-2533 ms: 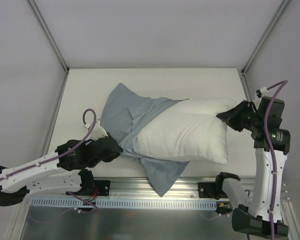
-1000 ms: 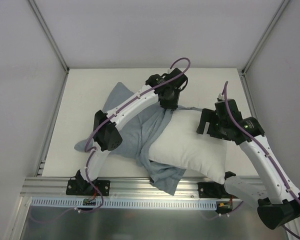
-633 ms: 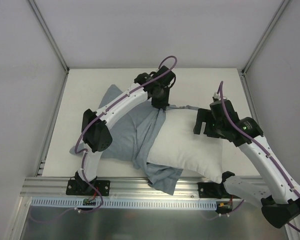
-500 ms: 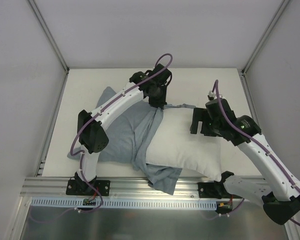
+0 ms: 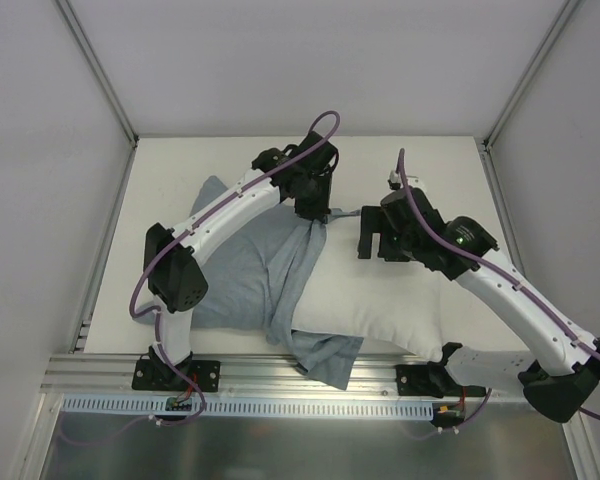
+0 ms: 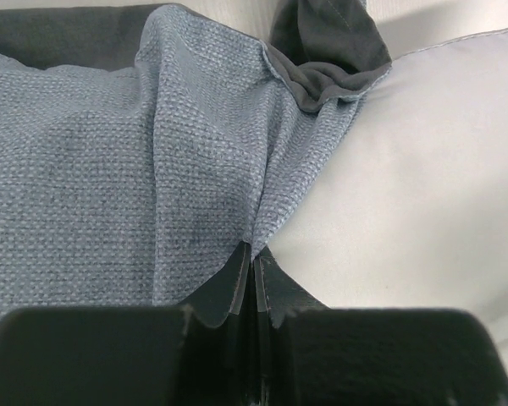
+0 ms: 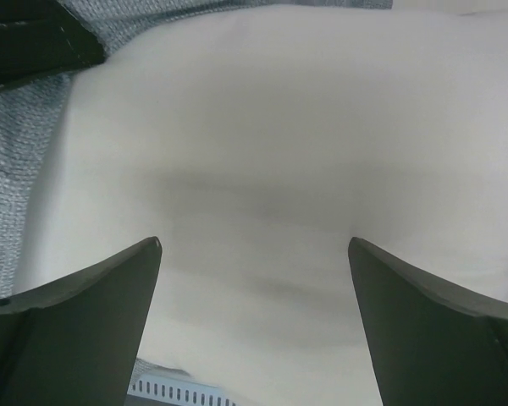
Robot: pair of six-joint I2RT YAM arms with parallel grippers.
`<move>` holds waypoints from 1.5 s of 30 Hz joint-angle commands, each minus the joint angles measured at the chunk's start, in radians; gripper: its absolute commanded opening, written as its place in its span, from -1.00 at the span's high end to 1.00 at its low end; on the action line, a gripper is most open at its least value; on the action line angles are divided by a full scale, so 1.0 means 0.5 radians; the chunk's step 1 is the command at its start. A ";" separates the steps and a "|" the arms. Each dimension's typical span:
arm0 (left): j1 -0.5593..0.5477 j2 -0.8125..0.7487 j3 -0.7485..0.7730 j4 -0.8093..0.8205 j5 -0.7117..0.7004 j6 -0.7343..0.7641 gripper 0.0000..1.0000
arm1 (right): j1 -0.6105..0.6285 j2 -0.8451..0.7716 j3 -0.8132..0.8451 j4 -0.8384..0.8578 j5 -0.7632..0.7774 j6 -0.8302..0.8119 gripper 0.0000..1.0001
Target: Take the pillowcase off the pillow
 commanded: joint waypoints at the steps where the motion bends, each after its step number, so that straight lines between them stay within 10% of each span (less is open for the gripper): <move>1: -0.002 -0.136 -0.035 0.021 0.107 -0.029 1.00 | 0.012 0.061 0.073 0.076 0.051 0.031 -0.93; 8: 0.005 -0.136 -0.056 0.030 0.122 -0.023 1.00 | -0.034 0.576 -0.105 0.346 -0.157 -0.011 -0.99; 10: 0.011 -0.169 -0.090 0.030 0.122 -0.023 1.00 | -0.055 0.629 -0.111 0.383 -0.231 -0.063 -0.42; 11: 0.020 -0.184 -0.105 0.030 0.116 -0.016 1.00 | -0.055 0.611 -0.096 0.392 -0.237 -0.073 0.85; 12: 0.029 -0.221 -0.118 0.030 0.110 -0.010 1.00 | -0.058 0.574 -0.080 0.386 -0.213 -0.073 0.98; 28: 0.847 -0.761 -0.455 0.030 0.309 0.067 1.00 | -0.288 -0.588 0.144 -0.129 0.441 -0.076 0.99; 36: 0.925 -0.667 -0.403 0.042 0.557 0.023 1.00 | -0.506 -0.657 -0.028 -0.160 0.208 -0.076 0.99; 38: 0.852 -0.636 -0.421 0.042 0.573 0.057 0.72 | -0.506 -0.638 -0.043 -0.129 0.202 -0.070 0.99; 39: 0.824 -0.645 -0.458 0.042 0.530 0.066 0.09 | -0.512 -0.623 -0.046 -0.123 0.208 -0.070 0.98; 42: 0.759 -0.746 -0.529 0.042 0.429 0.106 -0.90 | -0.540 -0.592 -0.053 -0.117 0.211 -0.094 0.99; 45: 0.717 -0.923 -0.599 0.039 0.331 0.140 -0.97 | -0.607 -0.552 -0.059 -0.108 0.141 -0.125 0.99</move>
